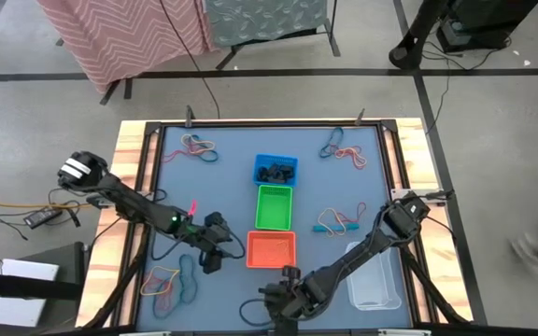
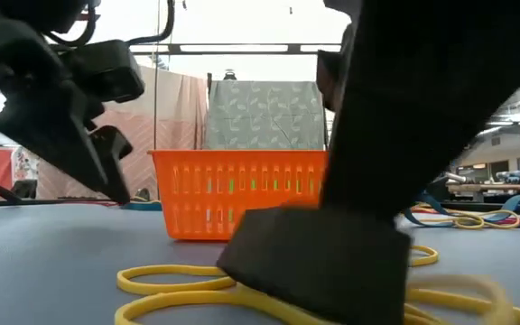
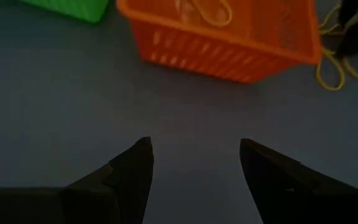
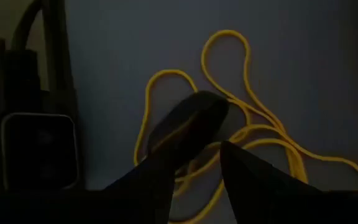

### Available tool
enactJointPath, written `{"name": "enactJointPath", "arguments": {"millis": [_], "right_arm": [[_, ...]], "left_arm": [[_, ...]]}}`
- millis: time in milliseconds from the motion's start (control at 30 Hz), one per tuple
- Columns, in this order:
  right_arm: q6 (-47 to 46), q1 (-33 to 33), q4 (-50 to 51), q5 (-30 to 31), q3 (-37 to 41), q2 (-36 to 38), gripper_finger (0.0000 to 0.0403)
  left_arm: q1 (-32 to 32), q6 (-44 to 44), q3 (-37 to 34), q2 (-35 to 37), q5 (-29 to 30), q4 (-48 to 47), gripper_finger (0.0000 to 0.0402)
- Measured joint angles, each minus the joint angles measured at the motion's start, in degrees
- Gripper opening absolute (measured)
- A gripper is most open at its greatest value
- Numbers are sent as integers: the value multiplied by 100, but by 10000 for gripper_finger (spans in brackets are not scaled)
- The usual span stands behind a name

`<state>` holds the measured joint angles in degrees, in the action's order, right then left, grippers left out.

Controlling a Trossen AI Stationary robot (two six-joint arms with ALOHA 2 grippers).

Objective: Sort rubber bands into baskets
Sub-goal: Put the black rubber band into the blue bin

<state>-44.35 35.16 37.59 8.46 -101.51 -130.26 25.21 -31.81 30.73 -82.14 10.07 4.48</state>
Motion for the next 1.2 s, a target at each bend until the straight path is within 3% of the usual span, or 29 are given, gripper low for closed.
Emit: {"name": "enactJointPath", "arguments": {"millis": [233,667,1000,1200], "right_arm": [[-198,-31,19,227,-4,4,123],[-102,-186,-132,65,4,4,117],[103,-199,-276,-225,68,4,117],[7,-192,-447,-255,359,4,117]], "left_arm": [[42,-17,64,-257,34,57,241],[53,-215,148,-426,-93,504,241],[41,-1215,139,-421,-61,657,241],[33,-1389,139,-421,102,669,241]]}}
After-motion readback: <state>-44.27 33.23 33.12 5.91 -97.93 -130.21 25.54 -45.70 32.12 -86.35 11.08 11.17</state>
